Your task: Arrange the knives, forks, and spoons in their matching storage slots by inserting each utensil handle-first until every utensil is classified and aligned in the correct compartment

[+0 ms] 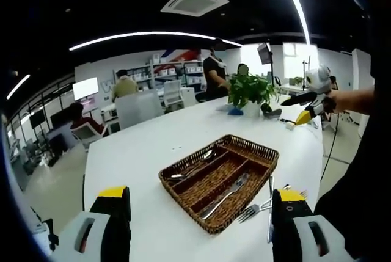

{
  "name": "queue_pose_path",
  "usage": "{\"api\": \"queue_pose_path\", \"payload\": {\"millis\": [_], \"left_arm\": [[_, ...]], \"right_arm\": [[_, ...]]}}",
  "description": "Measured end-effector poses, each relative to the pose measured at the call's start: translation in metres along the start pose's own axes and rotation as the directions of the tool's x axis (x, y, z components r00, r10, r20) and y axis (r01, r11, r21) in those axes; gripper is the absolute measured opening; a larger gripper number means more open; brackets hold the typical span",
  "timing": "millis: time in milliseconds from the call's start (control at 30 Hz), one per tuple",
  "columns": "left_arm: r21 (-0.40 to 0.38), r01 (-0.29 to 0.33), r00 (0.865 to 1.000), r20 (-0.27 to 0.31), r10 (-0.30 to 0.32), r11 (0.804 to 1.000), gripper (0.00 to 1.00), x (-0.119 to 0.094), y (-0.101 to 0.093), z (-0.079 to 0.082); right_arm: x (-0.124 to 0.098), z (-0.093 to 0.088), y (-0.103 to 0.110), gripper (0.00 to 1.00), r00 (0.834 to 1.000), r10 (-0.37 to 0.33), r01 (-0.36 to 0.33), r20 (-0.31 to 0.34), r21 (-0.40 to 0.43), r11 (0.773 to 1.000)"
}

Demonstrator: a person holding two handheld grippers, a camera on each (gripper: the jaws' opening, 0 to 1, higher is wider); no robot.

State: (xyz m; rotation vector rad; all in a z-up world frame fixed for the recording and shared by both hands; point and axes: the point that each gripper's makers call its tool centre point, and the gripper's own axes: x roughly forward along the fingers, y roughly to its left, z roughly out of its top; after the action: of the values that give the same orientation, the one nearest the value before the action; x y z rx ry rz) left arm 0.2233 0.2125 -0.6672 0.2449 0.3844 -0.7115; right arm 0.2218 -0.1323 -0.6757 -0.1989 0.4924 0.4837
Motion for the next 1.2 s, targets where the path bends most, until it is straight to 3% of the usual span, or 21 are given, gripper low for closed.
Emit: {"api": "queue_pose_path", "payload": {"millis": [233, 333, 667, 733, 967, 1200], "left_arm": [[-0.015, -0.019, 1.000, 0.003, 0.019, 1.000, 1.00, -0.003, 0.001, -0.003], [-0.015, -0.023, 1.000, 0.008, 0.023, 1.000, 1.00, -0.003, 0.002, -0.003], [-0.011, -0.015, 1.000, -0.009, 0.015, 1.000, 1.00, -0.003, 0.000, -0.012], [-0.003, -0.015, 1.000, -0.026, 0.015, 1.000, 1.00, -0.003, -0.001, -0.017], [-0.007, -0.015, 0.999, -0.030, 0.015, 1.000, 1.00, -0.004, -0.002, -0.019], [-0.010, -0.012, 0.999, -0.030, 0.012, 1.000, 1.00, -0.003, -0.004, -0.019]], "right_arm": [[0.001, 0.003, 0.000, 0.99, 1.000, 0.018, -0.018, -0.006, -0.027, 0.999], [0.000, 0.009, 0.003, 0.99, 0.999, 0.041, -0.042, -0.005, -0.113, 0.993], [0.009, 0.029, 0.031, 0.97, 0.990, 0.141, -0.140, -0.012, -0.209, 0.968], [0.015, 0.021, 0.039, 0.96, 0.984, 0.171, -0.179, -0.056, -0.233, 0.956], [0.028, 0.014, 0.069, 0.84, 0.966, 0.245, -0.257, -0.079, -0.263, 0.930], [0.041, 0.007, 0.091, 0.78, 0.946, 0.303, -0.323, -0.112, -0.280, 0.904]]}}
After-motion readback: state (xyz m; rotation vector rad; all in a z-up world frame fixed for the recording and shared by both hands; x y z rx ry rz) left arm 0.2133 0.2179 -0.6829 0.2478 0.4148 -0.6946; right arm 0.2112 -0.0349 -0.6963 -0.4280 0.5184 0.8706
